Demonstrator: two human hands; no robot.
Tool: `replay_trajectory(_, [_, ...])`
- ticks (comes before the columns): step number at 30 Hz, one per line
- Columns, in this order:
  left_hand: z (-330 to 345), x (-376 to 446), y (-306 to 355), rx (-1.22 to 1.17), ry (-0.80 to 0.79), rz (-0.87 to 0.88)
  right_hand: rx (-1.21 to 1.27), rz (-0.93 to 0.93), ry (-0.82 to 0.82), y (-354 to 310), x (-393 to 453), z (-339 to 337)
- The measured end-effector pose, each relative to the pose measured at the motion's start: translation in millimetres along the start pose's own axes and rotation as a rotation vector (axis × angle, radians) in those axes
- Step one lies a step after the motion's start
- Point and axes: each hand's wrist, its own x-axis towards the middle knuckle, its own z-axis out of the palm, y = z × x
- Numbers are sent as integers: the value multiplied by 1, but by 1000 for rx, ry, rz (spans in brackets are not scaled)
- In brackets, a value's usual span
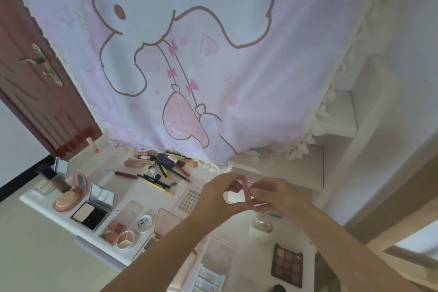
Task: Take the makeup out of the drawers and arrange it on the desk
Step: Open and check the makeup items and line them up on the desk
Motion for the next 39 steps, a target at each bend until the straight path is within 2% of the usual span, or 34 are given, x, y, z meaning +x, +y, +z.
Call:
replay_trajectory(7, [4,2,-1,60,-121,46,25,90,15,9,0,-2])
replay_trajectory(14, [8,5,-2,29,-134,20,84,89,39,17,2,-5])
replay_trajectory(22, [2,2,-16,-226,-37,-155,326,153,-14,23,4,-24])
replay_trajectory(25, [5,-9,-32,-362,11,-257,362,177,39,26,1,-27])
replay_trajectory(30, [19,-40,-54,-477,55,-419,-33,139,148,44,-10,-18])
replay_trajectory(33, [31,-54,-66,-489,20,-531,-276,113,195,56,-11,-15])
replay_trajectory(35, [41,-63,-75,-410,-17,-561,-488,73,209,61,-9,-14])
replay_trajectory(39, [63,-78,-95,-121,-122,-578,-1026,3,101,76,-1,-10])
